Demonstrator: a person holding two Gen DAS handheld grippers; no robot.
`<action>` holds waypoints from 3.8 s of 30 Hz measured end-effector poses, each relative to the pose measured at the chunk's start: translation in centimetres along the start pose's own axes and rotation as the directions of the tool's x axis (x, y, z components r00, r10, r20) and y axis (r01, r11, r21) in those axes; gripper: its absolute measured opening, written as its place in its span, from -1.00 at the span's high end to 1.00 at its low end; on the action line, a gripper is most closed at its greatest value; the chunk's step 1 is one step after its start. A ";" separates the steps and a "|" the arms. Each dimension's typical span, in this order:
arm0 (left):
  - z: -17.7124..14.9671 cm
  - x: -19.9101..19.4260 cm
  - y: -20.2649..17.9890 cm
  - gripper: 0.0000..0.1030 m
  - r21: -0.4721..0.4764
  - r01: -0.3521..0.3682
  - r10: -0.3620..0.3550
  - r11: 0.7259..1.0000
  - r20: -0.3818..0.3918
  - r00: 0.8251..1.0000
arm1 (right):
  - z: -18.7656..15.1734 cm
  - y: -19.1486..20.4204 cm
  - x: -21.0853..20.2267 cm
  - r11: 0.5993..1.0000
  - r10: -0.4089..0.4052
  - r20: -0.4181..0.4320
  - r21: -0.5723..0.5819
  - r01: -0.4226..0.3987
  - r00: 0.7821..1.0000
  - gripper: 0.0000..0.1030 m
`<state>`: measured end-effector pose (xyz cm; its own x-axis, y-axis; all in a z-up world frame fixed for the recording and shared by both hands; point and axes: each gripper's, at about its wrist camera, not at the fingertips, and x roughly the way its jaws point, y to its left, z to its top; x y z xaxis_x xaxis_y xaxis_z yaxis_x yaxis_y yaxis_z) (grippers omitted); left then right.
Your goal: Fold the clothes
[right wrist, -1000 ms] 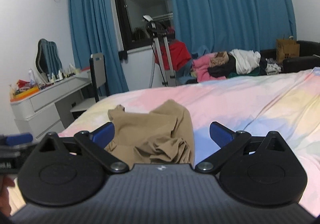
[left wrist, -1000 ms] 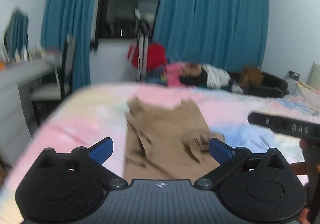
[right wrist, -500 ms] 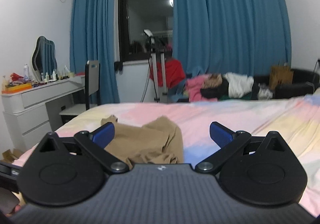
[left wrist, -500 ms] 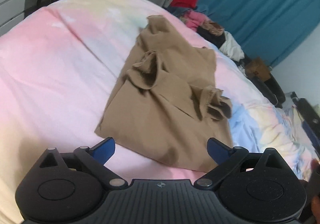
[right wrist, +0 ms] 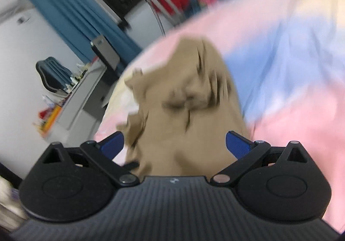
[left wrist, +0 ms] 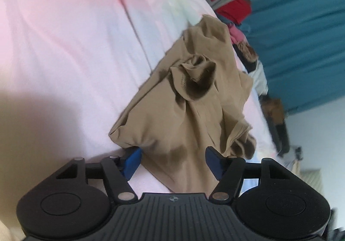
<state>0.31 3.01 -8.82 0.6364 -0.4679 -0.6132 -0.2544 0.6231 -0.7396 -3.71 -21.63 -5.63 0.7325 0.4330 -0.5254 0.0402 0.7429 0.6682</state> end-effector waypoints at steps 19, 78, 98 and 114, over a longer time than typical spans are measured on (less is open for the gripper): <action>0.6 0.9 1.4 -0.05 -0.117 0.048 -0.048 0.992 0.001 0.999 | -1.8 -7.1 3.3 0.903 -0.028 -0.062 0.427 0.051 0.998 0.37; 3.8 4.7 -6.2 0.84 0.379 -0.162 0.045 0.911 0.299 0.953 | 4.8 -5.2 8.8 0.958 -0.076 0.113 0.285 0.041 0.991 0.80; -1.4 -0.3 -10.3 -0.94 0.654 -0.303 0.052 0.694 0.374 0.926 | 4.7 1.0 2.4 0.985 -0.035 0.237 -0.156 0.073 0.971 -1.00; 0.6 5.7 -7.8 -0.85 0.691 -0.334 0.195 0.641 0.274 0.942 | 2.8 1.6 11.5 0.866 -0.190 0.093 -0.453 0.211 0.977 -0.03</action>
<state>6.33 -4.16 -6.36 0.7492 -0.1472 -0.6458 0.1278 0.9888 -0.0771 6.72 -16.87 -9.13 0.7715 0.2345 -0.5914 -0.1182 0.9662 0.2289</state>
